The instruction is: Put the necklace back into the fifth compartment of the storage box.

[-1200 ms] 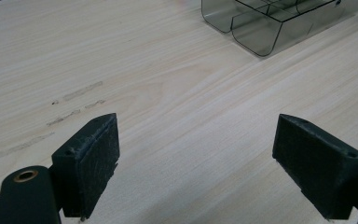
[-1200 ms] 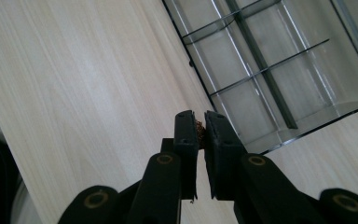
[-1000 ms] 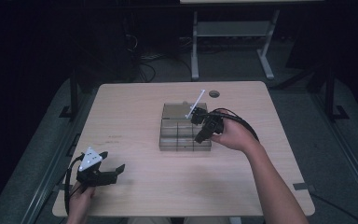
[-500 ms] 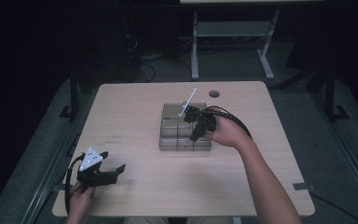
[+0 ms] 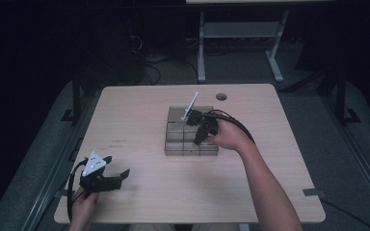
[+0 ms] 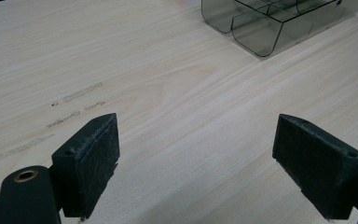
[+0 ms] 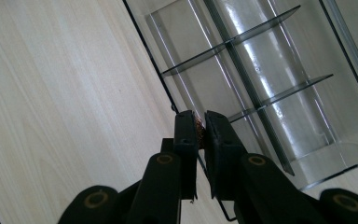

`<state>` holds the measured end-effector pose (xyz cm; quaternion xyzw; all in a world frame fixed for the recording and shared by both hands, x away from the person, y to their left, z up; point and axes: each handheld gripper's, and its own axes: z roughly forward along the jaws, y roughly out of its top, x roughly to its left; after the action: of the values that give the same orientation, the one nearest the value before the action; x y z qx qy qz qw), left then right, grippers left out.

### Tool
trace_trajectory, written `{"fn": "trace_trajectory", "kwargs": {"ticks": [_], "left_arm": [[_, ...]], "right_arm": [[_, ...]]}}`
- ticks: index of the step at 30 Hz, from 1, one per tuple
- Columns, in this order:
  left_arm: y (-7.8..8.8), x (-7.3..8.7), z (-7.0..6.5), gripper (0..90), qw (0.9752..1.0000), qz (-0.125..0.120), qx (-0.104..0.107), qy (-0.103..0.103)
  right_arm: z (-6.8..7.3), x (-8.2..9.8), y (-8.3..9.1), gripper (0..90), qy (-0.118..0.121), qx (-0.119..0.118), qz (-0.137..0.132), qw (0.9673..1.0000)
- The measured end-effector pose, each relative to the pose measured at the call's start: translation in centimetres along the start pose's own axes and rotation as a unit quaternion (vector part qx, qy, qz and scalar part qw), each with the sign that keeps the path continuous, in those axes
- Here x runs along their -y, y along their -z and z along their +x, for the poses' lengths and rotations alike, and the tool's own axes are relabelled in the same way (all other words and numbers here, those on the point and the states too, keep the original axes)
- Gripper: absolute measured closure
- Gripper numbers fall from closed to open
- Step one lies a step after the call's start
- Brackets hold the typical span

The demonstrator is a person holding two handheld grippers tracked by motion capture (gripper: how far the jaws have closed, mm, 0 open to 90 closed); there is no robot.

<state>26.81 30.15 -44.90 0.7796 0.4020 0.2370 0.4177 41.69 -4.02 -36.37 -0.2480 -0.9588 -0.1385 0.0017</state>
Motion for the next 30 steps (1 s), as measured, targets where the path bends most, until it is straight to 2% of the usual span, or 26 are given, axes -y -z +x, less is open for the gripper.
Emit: {"fn": "trace_trajectory", "kwargs": {"ticks": [6, 7, 22, 30], "left_arm": [[0.0, 0.0, -0.1, 14.3, 1.0000, 0.003, 0.000, -0.001], [0.0, 0.0, 0.0, 14.3, 1.0000, 0.007, 0.000, -0.007], [0.0, 0.0, 0.0, 14.3, 1.0000, 0.006, 0.001, -0.006], [-0.1, 0.0, -0.2, 14.3, 1.0000, 0.002, 0.004, -0.002]], "right_arm": [[-0.2, -0.4, -0.6, 83.0, -0.001, 0.002, 0.006, 1.0000], [-0.2, -0.4, -0.7, 83.0, -0.003, 0.002, 0.007, 1.0000], [-0.9, -1.2, -2.1, 83.0, -0.013, 0.000, 0.010, 0.9999], [-0.9, -1.6, -3.1, 83.0, -0.013, 0.004, 0.027, 0.9996]]}}
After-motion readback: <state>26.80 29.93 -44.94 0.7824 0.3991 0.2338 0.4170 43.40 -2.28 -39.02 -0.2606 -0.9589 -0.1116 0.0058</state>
